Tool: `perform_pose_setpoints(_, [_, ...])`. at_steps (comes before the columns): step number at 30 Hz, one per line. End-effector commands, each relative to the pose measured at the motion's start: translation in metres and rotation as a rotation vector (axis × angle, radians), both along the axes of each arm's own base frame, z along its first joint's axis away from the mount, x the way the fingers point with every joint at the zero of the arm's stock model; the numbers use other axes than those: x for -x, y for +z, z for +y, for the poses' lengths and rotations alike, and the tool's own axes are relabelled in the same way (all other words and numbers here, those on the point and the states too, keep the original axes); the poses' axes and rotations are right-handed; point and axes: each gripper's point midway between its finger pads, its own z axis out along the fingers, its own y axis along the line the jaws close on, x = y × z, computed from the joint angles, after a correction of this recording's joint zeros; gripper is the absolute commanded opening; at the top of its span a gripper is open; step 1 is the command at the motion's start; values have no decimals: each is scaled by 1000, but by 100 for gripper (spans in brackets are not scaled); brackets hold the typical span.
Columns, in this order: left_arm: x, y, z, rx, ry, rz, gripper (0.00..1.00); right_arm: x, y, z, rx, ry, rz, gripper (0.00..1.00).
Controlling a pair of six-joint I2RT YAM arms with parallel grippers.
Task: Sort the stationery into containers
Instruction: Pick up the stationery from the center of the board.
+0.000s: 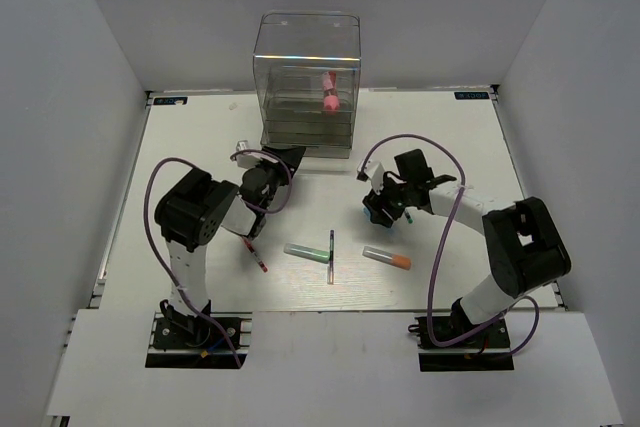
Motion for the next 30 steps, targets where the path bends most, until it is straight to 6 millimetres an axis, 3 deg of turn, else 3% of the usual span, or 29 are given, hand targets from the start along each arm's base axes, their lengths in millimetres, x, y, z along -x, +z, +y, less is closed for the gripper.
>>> perform_pose_setpoints(1, [5, 28, -4, -16, -28, -46, 68, 1, 1, 5, 10, 31, 1, 64])
perform_pose_setpoints(5, [12, 28, -2, -82, -42, -12, 70, 9, -10, 5, 36, 45, 26, 64])
perform_pose_setpoints(6, [16, 15, -2, -125, -55, 44, 71, 10, -12, 4, 43, 41, 30, 64])
perform_pose_setpoints(7, [18, 26, 0, -140, -56, 33, 71, 12, -15, 4, 50, 45, 31, 64])
perform_pose_setpoints(10, [35, 18, 9, -221, -65, 93, 71, 15, -22, 2, 61, 45, 46, 59])
perform_pose_setpoints(13, [48, 7, 21, -285, -55, 168, 71, 17, -24, 4, 66, 50, 46, 51])
perform_pose_setpoints(14, [53, 15, 24, -308, -58, 165, 71, 18, -24, 5, 66, 55, 50, 45])
perform_pose_setpoints(15, [62, 0, 29, -356, -69, 242, 71, 19, -25, 4, 69, 54, 55, 42])
perform_pose_setpoints(18, [75, 3, 35, -386, -77, 336, 71, 20, -22, 7, 65, 77, 60, 28])
perform_pose_setpoints(19, [88, -8, 39, -430, -101, 439, 71, 22, -21, 6, 64, 86, 64, 25])
perform_pose_setpoints(22, [109, -6, 48, -482, -123, 563, 71, 20, -8, 12, 45, 149, 29, 14])
perform_pose_setpoints(25, [134, 2, 54, -466, -131, 624, 71, 7, 23, 25, 4, 239, -85, 11])
perform_pose_setpoints(28, [156, 7, 51, -389, -164, 673, 77, -17, 68, 45, -54, 331, -239, 10])
perform_pose_setpoints(29, [160, 14, 49, -347, -182, 678, 78, -31, 97, 58, -87, 385, -325, 10])
perform_pose_setpoints(30, [163, 15, 48, -327, -182, 692, 78, -36, 101, 62, -93, 402, -339, 10])
